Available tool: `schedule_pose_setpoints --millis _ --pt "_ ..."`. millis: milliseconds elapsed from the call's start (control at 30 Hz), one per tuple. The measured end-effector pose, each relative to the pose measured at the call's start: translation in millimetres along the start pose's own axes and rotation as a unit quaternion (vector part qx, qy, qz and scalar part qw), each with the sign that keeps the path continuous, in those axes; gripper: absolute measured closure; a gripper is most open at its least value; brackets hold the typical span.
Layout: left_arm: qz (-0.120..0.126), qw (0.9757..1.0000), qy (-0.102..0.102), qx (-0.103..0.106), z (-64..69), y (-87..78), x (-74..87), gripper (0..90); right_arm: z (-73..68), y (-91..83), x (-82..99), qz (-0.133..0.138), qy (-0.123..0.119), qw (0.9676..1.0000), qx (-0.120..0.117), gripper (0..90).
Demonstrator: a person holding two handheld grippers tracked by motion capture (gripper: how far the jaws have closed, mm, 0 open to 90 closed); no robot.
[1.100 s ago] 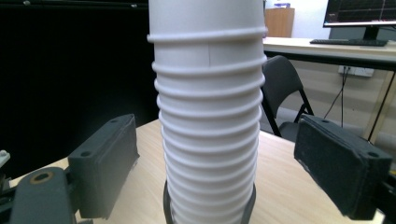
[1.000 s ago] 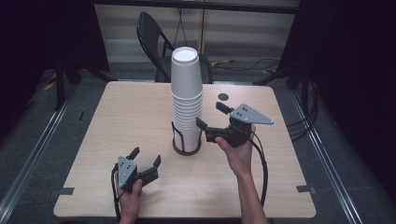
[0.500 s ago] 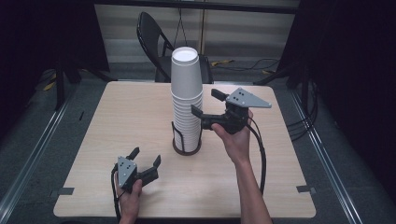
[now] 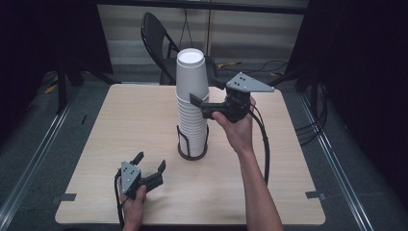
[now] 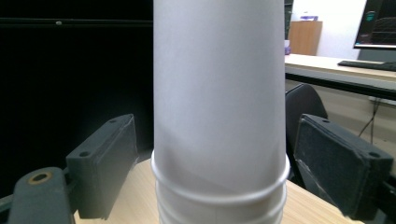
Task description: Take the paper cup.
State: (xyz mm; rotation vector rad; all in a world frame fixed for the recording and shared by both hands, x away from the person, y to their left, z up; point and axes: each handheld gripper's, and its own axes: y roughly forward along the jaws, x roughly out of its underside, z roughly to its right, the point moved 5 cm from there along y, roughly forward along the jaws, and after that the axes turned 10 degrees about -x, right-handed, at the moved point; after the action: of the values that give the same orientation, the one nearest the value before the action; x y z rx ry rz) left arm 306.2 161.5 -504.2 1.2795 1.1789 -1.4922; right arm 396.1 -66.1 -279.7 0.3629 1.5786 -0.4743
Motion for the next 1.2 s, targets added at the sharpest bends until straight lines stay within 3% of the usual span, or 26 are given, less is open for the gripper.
schedule_pose_setpoints --millis 367,467,567,833,1200 --pt "0.0 1.0 0.0 -0.001 -0.1 0.1 0.0 16.3 6.5 16.7 -12.1 -0.004 -0.006 0.9999 -0.01 12.6" --pt "0.001 1.0 -0.001 -0.001 -0.1 0.0 0.0 16.4 9.1 24.5 -14.6 -0.008 0.002 0.9999 -0.013 12.5" --pt "0.002 1.0 -0.002 -0.001 -0.3 -0.1 -0.1 16.4 9.5 29.2 -14.5 -0.01 -0.005 0.9999 -0.013 11.1" --pt "0.003 1.0 -0.003 0.0 -0.7 -0.5 -0.1 16.4 12.3 42.7 -9.5 -0.025 0.004 0.9995 -0.019 10.0" --pt "0.003 1.0 -0.002 -0.001 -0.8 -0.7 0.0 16.4 13.6 46.9 -5.6 -0.041 0.003 0.999 -0.018 11.9"
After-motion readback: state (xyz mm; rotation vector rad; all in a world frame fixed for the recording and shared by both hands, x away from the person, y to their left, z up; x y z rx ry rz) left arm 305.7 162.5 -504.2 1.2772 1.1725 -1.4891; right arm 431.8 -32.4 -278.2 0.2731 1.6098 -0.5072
